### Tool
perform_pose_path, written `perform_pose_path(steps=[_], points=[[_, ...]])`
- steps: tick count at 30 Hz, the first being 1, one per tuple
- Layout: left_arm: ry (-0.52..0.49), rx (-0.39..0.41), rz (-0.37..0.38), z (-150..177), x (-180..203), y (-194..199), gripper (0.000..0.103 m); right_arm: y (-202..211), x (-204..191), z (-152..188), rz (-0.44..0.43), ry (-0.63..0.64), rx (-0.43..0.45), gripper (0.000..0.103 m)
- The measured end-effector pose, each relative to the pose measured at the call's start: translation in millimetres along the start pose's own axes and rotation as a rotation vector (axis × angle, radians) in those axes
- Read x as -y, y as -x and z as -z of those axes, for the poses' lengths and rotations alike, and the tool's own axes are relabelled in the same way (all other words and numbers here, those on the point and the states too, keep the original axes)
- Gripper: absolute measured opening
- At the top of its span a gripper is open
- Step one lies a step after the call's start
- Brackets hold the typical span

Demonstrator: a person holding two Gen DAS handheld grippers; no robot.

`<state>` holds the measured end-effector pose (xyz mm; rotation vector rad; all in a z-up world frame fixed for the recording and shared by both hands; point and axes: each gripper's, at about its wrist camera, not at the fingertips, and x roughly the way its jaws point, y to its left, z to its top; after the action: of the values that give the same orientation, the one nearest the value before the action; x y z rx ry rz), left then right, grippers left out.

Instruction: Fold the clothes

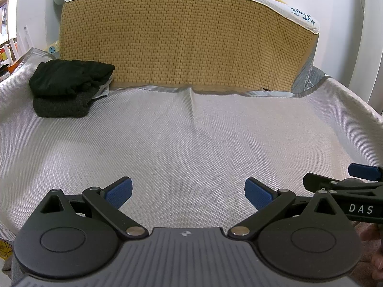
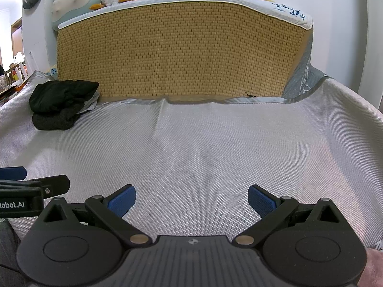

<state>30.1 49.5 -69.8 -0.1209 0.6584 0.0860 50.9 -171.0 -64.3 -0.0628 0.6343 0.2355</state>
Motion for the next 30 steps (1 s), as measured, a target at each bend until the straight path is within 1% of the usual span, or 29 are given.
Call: perform_pose_path(steps=[30], points=[[0.001,-0.002,0.002,1.1,0.8,0.5,0.103,0.1,1.2,-1.5,-0.001,0.004,0.001,0.101]])
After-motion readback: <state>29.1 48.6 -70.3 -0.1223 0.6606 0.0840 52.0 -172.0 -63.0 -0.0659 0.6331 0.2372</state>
